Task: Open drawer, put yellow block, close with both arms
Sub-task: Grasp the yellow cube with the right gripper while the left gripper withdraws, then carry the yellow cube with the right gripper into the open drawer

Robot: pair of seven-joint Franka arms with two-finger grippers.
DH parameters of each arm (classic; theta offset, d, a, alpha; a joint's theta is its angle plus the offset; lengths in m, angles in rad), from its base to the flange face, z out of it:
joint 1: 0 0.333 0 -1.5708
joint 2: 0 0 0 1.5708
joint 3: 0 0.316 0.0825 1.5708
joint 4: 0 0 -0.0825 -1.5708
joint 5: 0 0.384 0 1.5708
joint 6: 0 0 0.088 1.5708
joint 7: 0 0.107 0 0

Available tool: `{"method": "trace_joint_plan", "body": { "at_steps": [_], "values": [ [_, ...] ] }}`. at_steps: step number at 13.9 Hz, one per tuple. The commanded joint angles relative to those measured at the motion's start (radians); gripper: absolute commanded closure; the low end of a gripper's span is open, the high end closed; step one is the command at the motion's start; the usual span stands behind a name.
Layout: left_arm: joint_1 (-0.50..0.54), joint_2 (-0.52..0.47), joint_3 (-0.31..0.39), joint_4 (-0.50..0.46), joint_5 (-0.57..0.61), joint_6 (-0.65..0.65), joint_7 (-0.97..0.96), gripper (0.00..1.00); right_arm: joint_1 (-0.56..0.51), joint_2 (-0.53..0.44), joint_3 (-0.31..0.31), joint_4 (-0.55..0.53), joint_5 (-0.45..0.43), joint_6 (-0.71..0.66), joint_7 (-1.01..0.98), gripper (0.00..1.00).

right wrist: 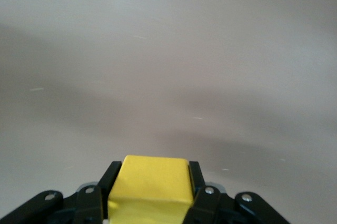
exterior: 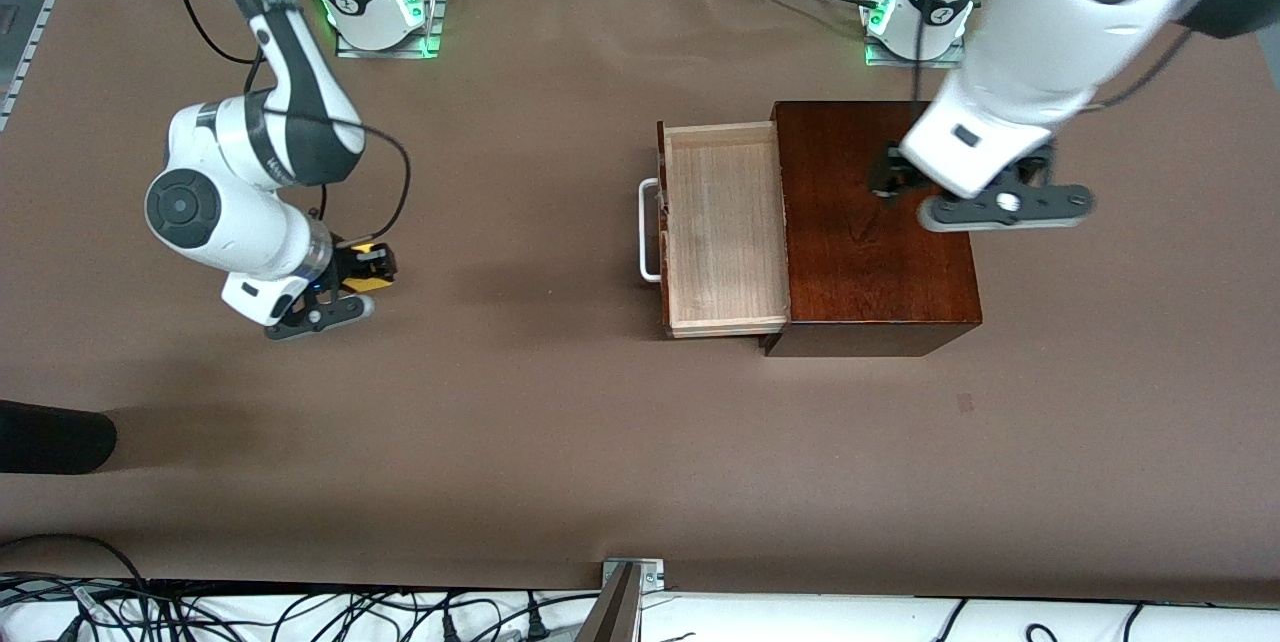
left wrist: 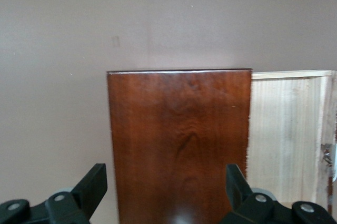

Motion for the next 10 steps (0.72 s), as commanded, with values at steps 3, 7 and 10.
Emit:
{"method": "trace_joint_plan", "body": {
  "at_steps": [3,7,10],
  "values": [
    [0.026,-0.248,0.212,-0.32,-0.144,0.192,0.241,0.0,0.125,0.041,0.145,0.22,-0.084,-0.134,-0.028,1.0],
    [0.031,-0.316,0.253,-0.396,-0.147,0.191,0.245,0.0,0.369,0.15,0.145,0.42,-0.153,-0.139,-0.107,1.0],
    [0.04,-0.309,0.251,-0.385,-0.147,0.17,0.27,0.0,0.525,0.253,0.142,0.534,-0.163,-0.114,-0.108,1.0]
  ]
}}
